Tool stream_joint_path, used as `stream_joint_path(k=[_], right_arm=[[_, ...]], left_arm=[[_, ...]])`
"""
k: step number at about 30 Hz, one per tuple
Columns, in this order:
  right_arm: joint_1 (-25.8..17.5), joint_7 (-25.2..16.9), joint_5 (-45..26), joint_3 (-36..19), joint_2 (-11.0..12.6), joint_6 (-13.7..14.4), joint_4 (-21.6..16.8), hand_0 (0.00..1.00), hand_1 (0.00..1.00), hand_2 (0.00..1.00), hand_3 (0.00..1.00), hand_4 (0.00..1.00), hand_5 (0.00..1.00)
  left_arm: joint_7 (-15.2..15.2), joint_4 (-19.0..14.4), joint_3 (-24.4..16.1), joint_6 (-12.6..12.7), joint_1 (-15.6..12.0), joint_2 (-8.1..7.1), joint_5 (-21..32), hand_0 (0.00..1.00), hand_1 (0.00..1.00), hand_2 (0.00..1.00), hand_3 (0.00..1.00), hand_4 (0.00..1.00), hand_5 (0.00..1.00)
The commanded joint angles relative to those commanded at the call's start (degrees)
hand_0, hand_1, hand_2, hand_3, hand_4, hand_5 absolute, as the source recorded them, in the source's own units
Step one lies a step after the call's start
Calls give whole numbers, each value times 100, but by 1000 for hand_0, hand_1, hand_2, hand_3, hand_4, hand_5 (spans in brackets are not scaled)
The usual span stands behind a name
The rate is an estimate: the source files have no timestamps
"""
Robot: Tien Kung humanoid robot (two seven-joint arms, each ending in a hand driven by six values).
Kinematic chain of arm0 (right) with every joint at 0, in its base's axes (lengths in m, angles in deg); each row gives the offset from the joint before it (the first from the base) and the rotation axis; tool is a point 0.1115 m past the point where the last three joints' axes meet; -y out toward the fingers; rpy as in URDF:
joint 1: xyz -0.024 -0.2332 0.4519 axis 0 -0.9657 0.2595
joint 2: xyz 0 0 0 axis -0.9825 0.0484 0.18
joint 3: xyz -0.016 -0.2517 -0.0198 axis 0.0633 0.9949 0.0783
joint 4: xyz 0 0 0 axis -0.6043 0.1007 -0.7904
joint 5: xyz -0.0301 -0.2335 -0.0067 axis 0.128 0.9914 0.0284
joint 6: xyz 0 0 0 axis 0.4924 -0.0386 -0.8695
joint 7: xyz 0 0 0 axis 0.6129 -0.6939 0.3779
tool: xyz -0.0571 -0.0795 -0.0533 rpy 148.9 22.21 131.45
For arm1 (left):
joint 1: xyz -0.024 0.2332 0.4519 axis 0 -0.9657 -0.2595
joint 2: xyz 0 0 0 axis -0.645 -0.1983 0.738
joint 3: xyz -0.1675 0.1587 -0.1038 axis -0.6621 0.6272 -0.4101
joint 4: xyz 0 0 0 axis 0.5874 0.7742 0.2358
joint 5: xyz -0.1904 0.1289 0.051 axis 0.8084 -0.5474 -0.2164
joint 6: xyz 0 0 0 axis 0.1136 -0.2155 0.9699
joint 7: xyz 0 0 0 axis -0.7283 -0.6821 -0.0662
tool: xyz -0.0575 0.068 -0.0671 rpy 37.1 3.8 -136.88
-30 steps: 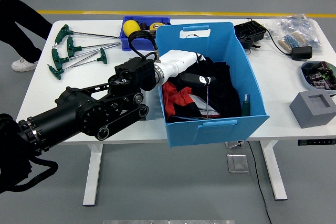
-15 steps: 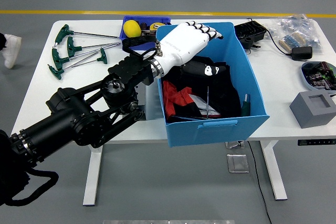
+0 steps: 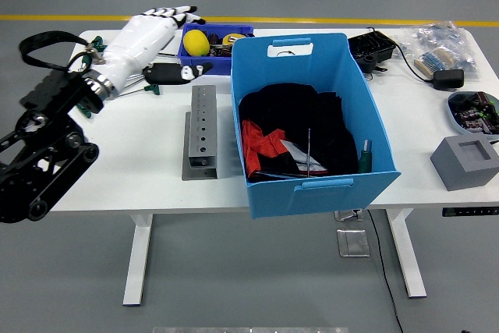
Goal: Lift tool from toolbox,place it in box,lift tool from toolbox,place it in box
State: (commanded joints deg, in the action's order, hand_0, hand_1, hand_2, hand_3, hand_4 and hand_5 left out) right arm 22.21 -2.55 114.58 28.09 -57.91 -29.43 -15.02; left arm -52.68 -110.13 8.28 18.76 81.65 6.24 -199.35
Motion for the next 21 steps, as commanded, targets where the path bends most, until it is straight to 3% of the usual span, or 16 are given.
stream_joint_path(k=[2,4,9,11,12,16,21], right_arm=[[-1,-9,37,-30,-3,11,2,625,606,685,553,811,644],[-4,-9,85,-82,-8,19,2,625,606,685,553,811,644],[-23,9,240,-237,-25,31,2,623,606,684,552,810,642],[-36,19,302,-296,-33,31,2,623,606,684,552,810,642],[-52,25,334,-338,-44,36,2,622,606,683,551,809,639],[-122,53,460,-493,-94,43,2,622,606,683,551,809,639],[-170,105,673,-660,-136,13,2,622,607,683,551,809,637]], left_arm=[[-16,-123,-389,-41,-340,-130,-3,769,797,876,849,796,595],[-27,-232,-767,-60,-635,-156,-44,769,797,876,849,796,595],[-81,-548,-1670,-200,-1305,38,14,754,767,845,819,795,592],[-95,-691,-2060,-298,-1575,240,123,754,767,845,819,795,592],[-92,-770,-2284,-317,-1733,392,234,737,745,831,764,780,575],[-82,-992,-2994,-332,-2254,1061,784,737,745,831,764,780,575],[20,-1151,-3292,-463,-2805,1842,1799,740,741,828,754,776,556]])
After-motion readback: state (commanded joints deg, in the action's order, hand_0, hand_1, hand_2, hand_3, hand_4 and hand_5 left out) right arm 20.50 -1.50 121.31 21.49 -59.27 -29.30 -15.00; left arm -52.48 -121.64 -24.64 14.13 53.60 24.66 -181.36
